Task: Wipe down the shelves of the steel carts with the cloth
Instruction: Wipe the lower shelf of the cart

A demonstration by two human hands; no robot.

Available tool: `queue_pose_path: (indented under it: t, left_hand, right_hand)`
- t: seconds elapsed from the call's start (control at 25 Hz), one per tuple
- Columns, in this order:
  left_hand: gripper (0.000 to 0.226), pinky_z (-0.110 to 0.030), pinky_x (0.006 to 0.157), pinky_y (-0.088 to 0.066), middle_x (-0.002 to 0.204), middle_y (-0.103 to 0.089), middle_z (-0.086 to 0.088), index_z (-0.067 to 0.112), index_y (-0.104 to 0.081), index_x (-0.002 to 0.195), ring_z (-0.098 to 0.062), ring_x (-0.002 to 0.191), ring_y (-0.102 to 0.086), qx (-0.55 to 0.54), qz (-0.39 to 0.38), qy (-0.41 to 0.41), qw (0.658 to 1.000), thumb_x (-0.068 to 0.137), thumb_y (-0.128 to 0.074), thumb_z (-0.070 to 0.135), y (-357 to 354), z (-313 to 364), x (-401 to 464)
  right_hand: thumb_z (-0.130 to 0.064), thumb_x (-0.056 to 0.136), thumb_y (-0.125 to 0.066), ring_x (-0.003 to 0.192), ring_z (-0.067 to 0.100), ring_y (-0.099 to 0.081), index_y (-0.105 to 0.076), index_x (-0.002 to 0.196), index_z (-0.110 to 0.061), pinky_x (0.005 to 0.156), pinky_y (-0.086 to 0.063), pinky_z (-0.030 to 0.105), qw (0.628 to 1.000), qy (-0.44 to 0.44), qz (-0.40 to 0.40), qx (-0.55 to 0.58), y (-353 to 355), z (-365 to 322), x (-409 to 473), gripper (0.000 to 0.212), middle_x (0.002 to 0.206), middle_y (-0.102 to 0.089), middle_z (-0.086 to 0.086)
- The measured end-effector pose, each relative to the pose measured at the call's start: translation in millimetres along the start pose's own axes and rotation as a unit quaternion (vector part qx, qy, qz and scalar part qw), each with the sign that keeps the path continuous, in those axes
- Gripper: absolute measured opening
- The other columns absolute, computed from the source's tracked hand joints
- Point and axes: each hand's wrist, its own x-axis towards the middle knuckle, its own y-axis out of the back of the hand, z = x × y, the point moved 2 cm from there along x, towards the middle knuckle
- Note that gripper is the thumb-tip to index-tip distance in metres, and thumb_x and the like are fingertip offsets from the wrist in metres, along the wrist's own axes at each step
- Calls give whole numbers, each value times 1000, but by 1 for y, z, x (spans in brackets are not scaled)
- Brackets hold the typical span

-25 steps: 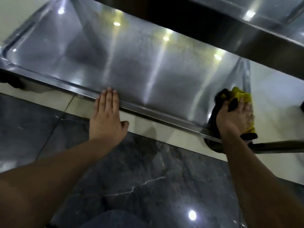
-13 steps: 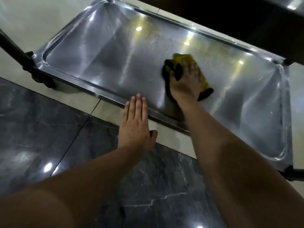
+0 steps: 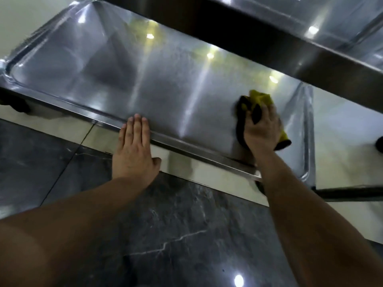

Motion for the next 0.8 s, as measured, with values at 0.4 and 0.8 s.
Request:
queue_pose_path:
  t: [0.4,0.8]
  left_hand:
    - [103,-43,128,3,169,12,-15,4,12,159,-29,156,12,-65,-14,6,998,93,-47,56,4,12,-3]
    - [94,-40,126,10,166,24,-13,5,16,158,-26,155,19,-80,-77,-18,994,97,-29,59,17,7,-1]
  right_hand:
    - [-53,102,-46,153,26,-23,-33,158,-24,127,-9,42,997,67,-23,-32,21,37,-90,65,165,-28,9]
    - [-58,101,-40,155,25,-18,-29,159,-24,127,-8,44,996,74,-32,-25,-26,-64,-62,67,167,-22,7]
